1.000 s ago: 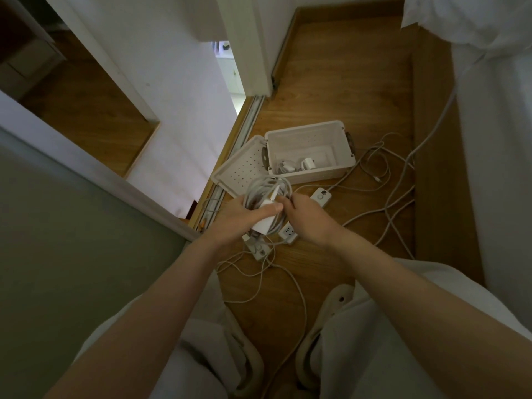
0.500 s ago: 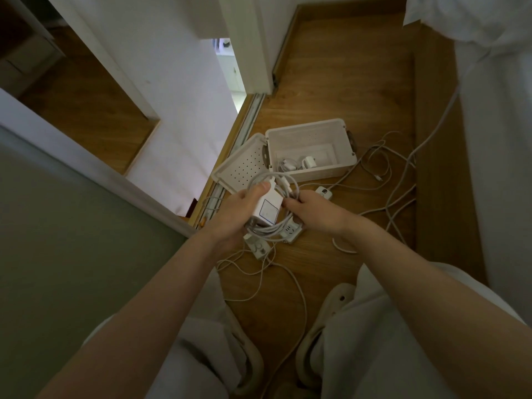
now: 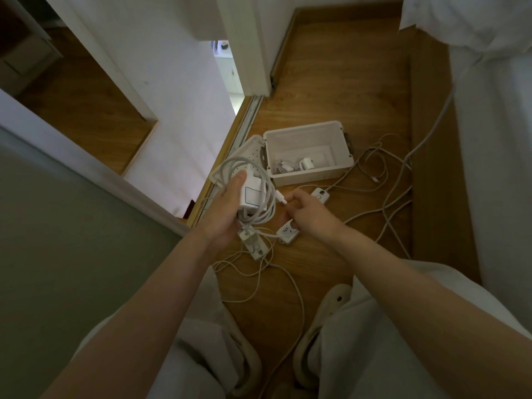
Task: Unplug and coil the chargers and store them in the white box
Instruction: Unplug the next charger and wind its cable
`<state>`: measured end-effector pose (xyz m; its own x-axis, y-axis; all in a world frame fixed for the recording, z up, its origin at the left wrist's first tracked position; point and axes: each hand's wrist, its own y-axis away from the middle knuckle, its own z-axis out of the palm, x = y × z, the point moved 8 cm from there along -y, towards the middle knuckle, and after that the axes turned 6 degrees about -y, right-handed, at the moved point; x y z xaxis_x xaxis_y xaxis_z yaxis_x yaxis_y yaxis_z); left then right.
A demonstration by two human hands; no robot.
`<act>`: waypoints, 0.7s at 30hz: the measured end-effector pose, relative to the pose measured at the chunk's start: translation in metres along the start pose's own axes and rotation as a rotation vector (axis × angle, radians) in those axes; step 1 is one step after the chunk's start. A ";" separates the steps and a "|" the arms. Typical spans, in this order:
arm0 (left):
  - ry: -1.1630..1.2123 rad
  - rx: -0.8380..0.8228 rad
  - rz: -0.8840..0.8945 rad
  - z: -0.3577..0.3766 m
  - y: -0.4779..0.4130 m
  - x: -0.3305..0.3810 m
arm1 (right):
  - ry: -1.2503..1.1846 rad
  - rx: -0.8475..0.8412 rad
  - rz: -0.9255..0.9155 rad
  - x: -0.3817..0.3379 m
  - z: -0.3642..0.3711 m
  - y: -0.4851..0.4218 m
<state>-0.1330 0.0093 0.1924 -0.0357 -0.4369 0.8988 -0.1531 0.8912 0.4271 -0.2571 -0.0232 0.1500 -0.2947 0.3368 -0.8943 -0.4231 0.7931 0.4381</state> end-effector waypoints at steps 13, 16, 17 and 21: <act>-0.119 -0.083 -0.039 0.003 -0.001 -0.008 | 0.064 -0.089 -0.113 -0.013 0.007 0.007; -0.120 -0.077 -0.027 0.005 -0.001 -0.009 | 0.108 -0.063 -0.115 -0.015 0.006 0.007; -0.124 -0.075 -0.023 0.005 -0.002 -0.009 | 0.051 -0.054 -0.097 -0.015 0.006 0.007; -0.139 -0.043 -0.014 0.003 -0.004 -0.010 | -0.226 -0.052 0.002 -0.010 0.006 0.010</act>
<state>-0.1349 0.0094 0.1817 -0.1709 -0.4599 0.8714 -0.1124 0.8877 0.4464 -0.2529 -0.0157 0.1628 -0.0982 0.4481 -0.8886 -0.4684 0.7670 0.4385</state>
